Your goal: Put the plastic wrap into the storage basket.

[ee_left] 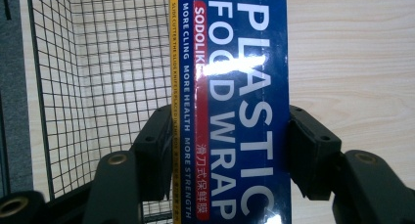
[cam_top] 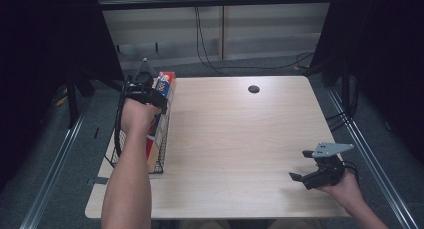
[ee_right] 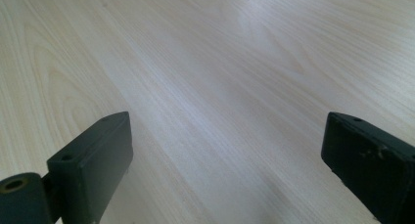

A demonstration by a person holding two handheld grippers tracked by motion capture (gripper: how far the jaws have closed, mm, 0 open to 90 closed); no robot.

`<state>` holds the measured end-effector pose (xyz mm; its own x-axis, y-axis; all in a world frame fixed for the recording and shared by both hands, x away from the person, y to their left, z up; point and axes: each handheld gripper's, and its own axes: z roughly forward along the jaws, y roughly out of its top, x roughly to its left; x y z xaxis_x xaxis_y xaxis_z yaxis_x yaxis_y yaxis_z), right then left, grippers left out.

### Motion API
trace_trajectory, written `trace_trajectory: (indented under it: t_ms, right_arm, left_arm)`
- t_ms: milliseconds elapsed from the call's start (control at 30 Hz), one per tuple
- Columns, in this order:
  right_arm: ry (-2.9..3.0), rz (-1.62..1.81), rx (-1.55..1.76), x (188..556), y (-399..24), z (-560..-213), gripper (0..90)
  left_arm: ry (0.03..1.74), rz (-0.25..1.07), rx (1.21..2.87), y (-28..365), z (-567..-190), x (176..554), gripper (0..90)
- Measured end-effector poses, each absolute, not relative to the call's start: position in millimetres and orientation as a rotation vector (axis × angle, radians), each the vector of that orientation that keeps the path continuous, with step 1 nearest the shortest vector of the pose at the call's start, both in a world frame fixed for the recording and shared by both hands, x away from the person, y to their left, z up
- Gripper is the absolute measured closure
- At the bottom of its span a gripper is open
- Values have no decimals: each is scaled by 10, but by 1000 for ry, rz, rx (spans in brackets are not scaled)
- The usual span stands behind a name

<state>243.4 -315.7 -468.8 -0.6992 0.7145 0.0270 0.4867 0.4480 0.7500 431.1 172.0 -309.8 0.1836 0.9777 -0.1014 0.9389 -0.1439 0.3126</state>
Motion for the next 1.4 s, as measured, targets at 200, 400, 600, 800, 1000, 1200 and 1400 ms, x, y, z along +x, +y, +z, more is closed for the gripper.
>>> trace_trajectory:
  t_ms: [200,400,600,800,1000,1200,1400]
  right_arm:
    - [2411,1106,1028,2432,-3156,-4688,49]
    - [2413,1105,1029,2433,-3155,-4688,50]
    - [2417,1103,1024,2436,-3147,-4697,51]
    - [2418,1105,1025,2432,-3152,-4690,51]
    - [2420,1102,1022,2433,-3142,-4698,52]
    - [2417,1101,1022,2432,-3143,-4698,52]
    - [2424,1098,1023,2435,-3138,-4704,53]
  left_arm:
    - [1839,173,2133,1786,-3115,4326,430]
    - [1856,187,2135,1839,-3146,4353,430]
    - [1878,186,2127,1874,-3191,4383,430]
    - [1903,187,2107,1909,-3264,4388,429]
    - [1933,193,2091,1991,-3327,4394,430]
    - [1963,212,2063,2070,-3399,4407,429]
    - [1982,217,2046,2109,-3491,4423,429]
